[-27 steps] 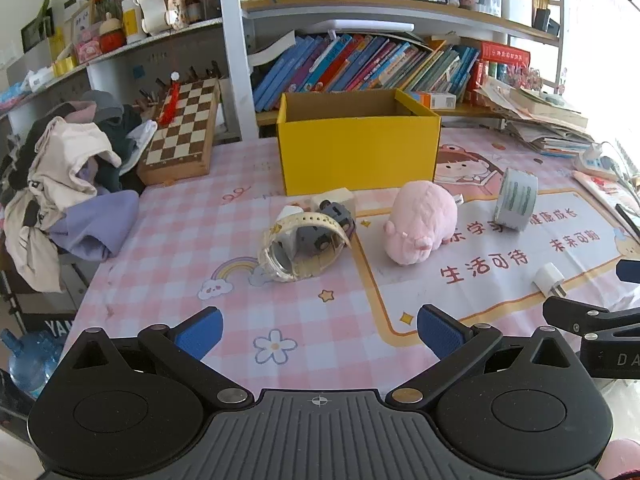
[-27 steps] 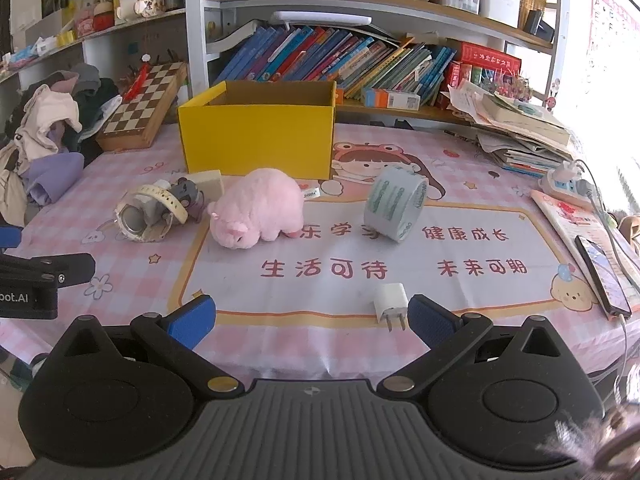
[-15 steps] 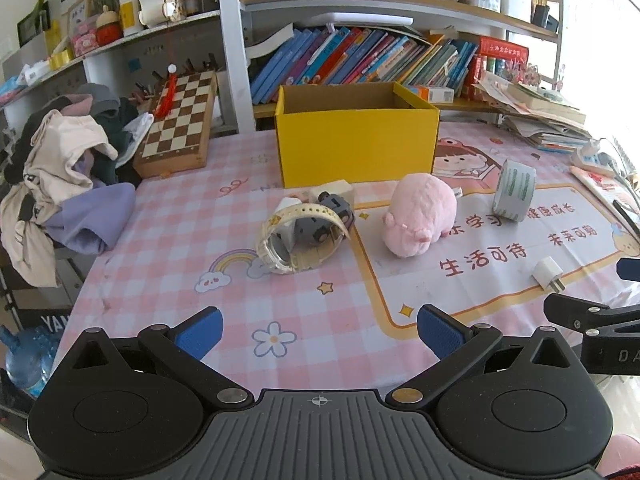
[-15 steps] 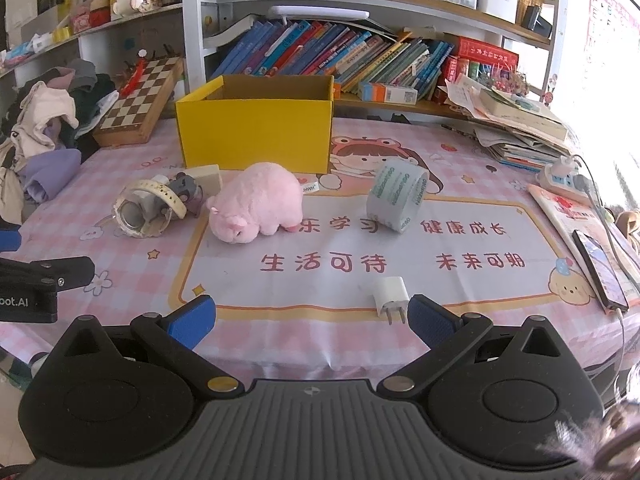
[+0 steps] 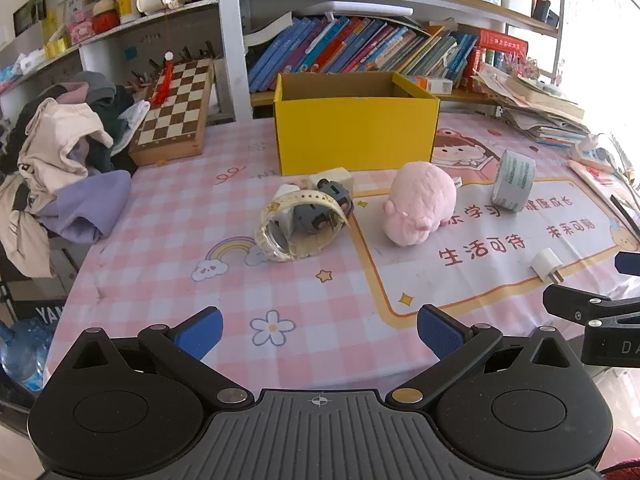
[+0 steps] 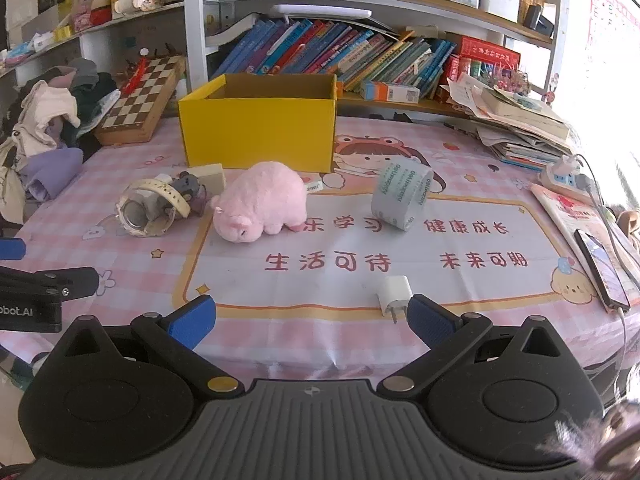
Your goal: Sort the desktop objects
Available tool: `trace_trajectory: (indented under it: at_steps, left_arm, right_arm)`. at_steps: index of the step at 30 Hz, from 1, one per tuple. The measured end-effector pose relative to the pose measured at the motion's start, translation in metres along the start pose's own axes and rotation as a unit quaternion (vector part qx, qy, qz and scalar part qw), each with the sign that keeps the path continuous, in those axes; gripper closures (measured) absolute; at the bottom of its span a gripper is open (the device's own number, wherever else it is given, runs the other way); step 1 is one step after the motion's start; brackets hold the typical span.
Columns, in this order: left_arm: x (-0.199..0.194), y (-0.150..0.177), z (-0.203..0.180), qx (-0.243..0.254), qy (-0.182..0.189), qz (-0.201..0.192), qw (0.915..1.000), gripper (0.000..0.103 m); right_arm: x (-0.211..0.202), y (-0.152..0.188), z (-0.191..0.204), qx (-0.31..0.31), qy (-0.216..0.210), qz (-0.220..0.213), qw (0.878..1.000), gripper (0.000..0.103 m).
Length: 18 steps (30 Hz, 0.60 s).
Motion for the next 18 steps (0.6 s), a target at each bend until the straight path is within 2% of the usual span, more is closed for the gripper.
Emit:
trace_trajectory:
  at_steps: [18]
  left_arm:
    - [-0.0033,-0.0017,-0.0032,0.01,0.0,-0.009,0.9999,0.0]
  right_arm:
    - [-0.0055,-0.0041,0.0031,-0.014,-0.007,-0.01,1.0,0.0]
Point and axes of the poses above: each gripper's, at about its wrist camera, not at the fingertips, and x roughly the way its jaws point, z to its left, y to its underside, the point moved 2 cm from there along x, roughly the way its jaws point, and after that the axes turned 10 degrees about -x, right-handed, at the moved point
